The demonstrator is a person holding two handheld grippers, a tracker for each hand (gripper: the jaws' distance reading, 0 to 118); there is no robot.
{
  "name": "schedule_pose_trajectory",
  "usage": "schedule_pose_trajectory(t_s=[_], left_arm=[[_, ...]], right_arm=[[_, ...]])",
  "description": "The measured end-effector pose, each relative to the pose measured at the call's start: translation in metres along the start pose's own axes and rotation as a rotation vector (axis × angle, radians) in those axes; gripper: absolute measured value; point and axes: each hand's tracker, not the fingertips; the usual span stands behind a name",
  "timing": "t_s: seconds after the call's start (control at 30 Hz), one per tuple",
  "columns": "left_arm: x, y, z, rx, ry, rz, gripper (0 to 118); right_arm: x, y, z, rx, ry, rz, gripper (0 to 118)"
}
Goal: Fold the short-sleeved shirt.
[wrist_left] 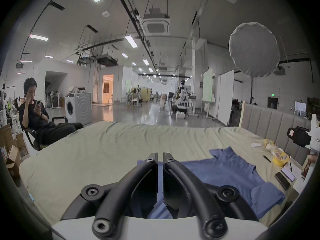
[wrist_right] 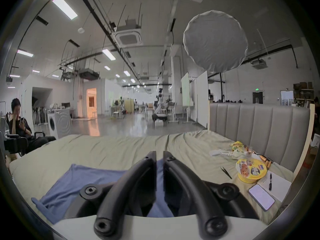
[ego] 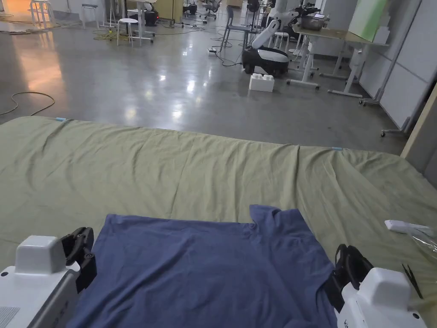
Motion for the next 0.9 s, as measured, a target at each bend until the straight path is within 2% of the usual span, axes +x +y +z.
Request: schedule_pose_trajectory(t_s=[0.1,0.33,0.6,0.67,0.7,0.73,0.77,0.9], left_arm=[[-0.003,-0.005,-0.004,0.021,0.005,-0.005,4],[-0.026,-0.011,-0.014,-0.015,0.035,0.012,4],[-0.068,-0.041,-0.013,-0.382,0.035,0.025,6],[-0.082,-0.059,-0.014,-0.520,0.037,0.042,26],[-0.086,-0.067,-0.015,-0.575,0.049,0.047,47],[-0.091,-0.078,-0.015,-0.634,0.056,0.038,63],[-0.095,-0.088,-0.015,-0.688,0.060,0.038,71],[-0.108,-0.120,-0.022,-0.811,0.122,0.103,72]], right_arm=[[-0.004,0.005,-0.002,0.034,-0.017,0.034,4],[0.001,0.004,-0.013,0.018,0.002,0.027,4],[0.000,-0.014,-0.016,-0.052,0.037,0.055,4],[-0.001,-0.022,-0.016,-0.081,0.047,0.058,4],[-0.002,-0.025,-0.017,-0.093,0.050,0.060,4],[-0.002,-0.028,-0.017,-0.104,0.056,0.063,4],[-0.003,-0.031,-0.017,-0.117,0.062,0.067,4],[-0.006,-0.042,-0.017,-0.159,0.076,0.075,4]])
